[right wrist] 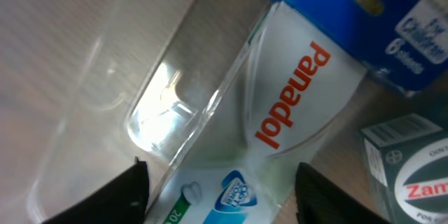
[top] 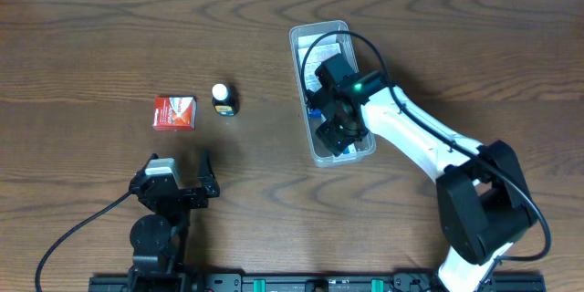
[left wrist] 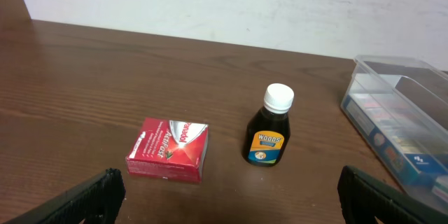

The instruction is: Pack container

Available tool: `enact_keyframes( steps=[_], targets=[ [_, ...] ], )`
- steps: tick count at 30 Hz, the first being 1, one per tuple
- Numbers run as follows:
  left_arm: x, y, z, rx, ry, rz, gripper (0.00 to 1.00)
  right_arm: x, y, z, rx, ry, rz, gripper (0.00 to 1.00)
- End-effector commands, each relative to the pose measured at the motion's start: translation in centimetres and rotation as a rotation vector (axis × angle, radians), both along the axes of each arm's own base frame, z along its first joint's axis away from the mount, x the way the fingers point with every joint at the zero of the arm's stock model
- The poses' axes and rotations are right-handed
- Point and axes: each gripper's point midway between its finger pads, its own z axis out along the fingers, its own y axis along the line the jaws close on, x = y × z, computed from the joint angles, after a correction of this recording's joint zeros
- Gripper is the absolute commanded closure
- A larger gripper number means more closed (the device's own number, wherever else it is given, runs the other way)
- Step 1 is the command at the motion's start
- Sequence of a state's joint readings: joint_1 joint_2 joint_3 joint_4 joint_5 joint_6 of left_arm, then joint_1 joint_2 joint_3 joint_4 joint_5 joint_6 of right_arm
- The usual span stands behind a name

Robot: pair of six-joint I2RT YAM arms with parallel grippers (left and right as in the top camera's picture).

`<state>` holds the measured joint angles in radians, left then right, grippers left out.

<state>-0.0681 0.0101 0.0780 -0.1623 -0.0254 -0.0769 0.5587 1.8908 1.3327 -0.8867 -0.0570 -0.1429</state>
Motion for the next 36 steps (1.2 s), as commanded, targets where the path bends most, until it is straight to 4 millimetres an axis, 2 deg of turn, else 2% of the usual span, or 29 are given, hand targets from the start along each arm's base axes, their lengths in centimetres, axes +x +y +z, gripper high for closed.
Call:
enact_keyframes(
  steps=[1, 5, 7, 8, 9, 14, 17, 21, 27, 33, 36],
  targets=[
    [0.0, -0.2, -1.5, 0.014, 0.034, -0.013, 0.02, 0.4, -0.1, -0.6, -0.028, -0.006, -0.035, 0.48],
    [0.0, -0.2, -1.5, 0.014, 0.034, -0.013, 0.02, 0.9, 0.1, -0.5, -0.016, -0.023, -0.059, 0.59],
    [0.0, -0.2, -1.5, 0.014, 0.034, -0.013, 0.02, 0.9, 0.2, -0.5, -0.015, -0.026, -0.059, 0.59],
    [0.0, -0.2, -1.5, 0.014, 0.034, -0.013, 0.02, 0.9, 0.2, -0.5, -0.015, -0.026, -0.059, 0.53],
    [0.0, -0.2, -1.5, 0.014, 0.034, -0.013, 0.02, 1.0, 0.0, -0.5, -0.023, -0.03, -0.063, 0.51],
    [0.0, -0.2, -1.5, 0.014, 0.034, -0.013, 0.02, 1.6, -0.5, -0.5, -0.051, -0.059, -0.111, 0.57],
    [0.0, -0.2, -1.5, 0.014, 0.034, -0.013, 0.02, 1.9, -0.2, -0.4, -0.031, -0.065, -0.122, 0.65],
    [0.0, -0.2, -1.5, 0.014, 0.034, -0.013, 0.02, 2.2, 0.2, -0.4, -0.012, -0.075, -0.155, 0.82],
    [0.0, -0.2, -1.5, 0.014, 0.034, -0.013, 0.02, 2.1, 0.2, -0.5, -0.014, -0.072, -0.16, 0.83],
    [0.0, -0.2, -1.5, 0.014, 0.034, -0.013, 0.02, 1.8, 0.1, -0.6, -0.018, -0.06, -0.18, 0.98],
    [0.0, -0.2, -1.5, 0.014, 0.034, -0.013, 0.02, 1.5, -0.1, -1.1, -0.026, -0.048, -0.188, 0.99]
  ],
)
